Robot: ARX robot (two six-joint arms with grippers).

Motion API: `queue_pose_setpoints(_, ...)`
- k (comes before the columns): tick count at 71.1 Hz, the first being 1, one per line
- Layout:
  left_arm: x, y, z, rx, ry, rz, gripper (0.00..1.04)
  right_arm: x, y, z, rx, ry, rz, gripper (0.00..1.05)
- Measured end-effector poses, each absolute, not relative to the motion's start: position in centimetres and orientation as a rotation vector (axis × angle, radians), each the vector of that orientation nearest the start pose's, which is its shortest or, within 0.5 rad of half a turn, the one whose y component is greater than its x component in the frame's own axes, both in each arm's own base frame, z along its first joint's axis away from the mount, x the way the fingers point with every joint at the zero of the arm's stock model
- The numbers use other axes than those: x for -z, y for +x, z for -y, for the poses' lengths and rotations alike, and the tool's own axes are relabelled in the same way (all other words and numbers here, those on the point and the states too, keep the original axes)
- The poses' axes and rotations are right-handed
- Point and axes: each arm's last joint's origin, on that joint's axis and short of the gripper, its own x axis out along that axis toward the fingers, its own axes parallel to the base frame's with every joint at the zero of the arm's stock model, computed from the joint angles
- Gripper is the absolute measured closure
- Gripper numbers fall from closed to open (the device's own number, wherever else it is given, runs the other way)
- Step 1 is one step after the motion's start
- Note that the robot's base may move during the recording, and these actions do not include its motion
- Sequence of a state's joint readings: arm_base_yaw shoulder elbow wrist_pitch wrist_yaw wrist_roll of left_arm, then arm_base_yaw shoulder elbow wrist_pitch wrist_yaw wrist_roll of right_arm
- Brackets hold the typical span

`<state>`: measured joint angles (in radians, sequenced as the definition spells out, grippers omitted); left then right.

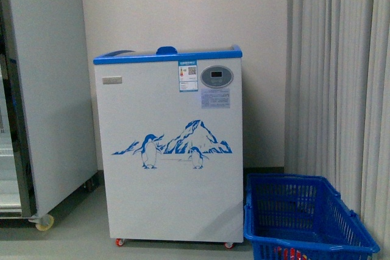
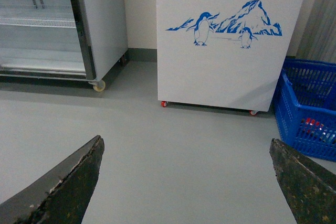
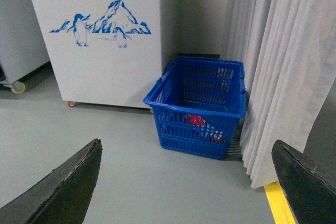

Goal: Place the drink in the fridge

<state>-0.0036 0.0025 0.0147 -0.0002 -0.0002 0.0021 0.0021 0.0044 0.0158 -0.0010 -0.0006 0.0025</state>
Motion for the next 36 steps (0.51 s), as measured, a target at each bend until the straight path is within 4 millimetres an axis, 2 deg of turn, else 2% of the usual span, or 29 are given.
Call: queue_pose_setpoints(36, -16.83, 9.69, 0.03, 0.003, 0.002, 0.012, 0.08, -16.85, 9.70, -0.02, -0.003, 0.002, 0.010, 0.08)
